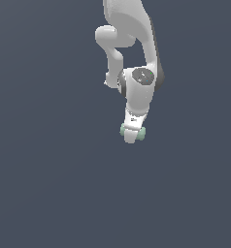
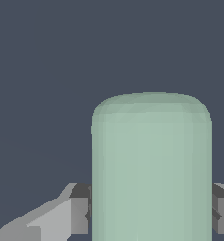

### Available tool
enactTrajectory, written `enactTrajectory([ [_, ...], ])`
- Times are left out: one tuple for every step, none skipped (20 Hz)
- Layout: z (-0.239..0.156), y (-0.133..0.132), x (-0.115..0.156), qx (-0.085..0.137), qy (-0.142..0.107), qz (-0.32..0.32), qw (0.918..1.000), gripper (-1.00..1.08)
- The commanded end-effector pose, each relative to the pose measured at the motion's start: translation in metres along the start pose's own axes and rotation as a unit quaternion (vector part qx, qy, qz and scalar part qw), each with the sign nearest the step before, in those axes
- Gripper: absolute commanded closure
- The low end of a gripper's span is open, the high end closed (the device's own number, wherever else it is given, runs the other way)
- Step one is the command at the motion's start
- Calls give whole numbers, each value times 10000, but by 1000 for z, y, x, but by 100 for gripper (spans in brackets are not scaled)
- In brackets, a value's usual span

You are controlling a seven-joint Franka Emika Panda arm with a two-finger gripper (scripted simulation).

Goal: Pick up the object and move it to a goal position.

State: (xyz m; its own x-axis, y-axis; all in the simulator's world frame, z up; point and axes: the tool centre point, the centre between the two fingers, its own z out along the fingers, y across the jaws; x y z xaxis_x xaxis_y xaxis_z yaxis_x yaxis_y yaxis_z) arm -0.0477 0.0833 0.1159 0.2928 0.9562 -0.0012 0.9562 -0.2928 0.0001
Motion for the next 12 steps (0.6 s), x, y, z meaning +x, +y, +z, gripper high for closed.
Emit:
enactTrajectory([
  [-25, -1, 0, -3, 3, -4, 10000, 108],
  [-36, -2, 0, -3, 3, -4, 10000, 108],
  [-47, -2, 0, -3, 3, -4, 10000, 108],
  [-58, -3, 0, 0, 5, -7, 10000, 108],
  [-70, -3, 0, 0, 5, -7, 10000, 108],
  [-82, -4, 0, 1, 8, -8, 10000, 108],
  [-94, -4, 0, 1, 8, -8, 10000, 108],
  [-105, -4, 0, 3, 11, -10, 10000, 108],
  [-117, -5, 0, 3, 11, -10, 10000, 108],
  [-128, -5, 0, 3, 11, -10, 10000, 108],
  [-139, -5, 0, 4, 14, -10, 10000, 108],
  [-149, -5, 0, 4, 14, -10, 10000, 108],
])
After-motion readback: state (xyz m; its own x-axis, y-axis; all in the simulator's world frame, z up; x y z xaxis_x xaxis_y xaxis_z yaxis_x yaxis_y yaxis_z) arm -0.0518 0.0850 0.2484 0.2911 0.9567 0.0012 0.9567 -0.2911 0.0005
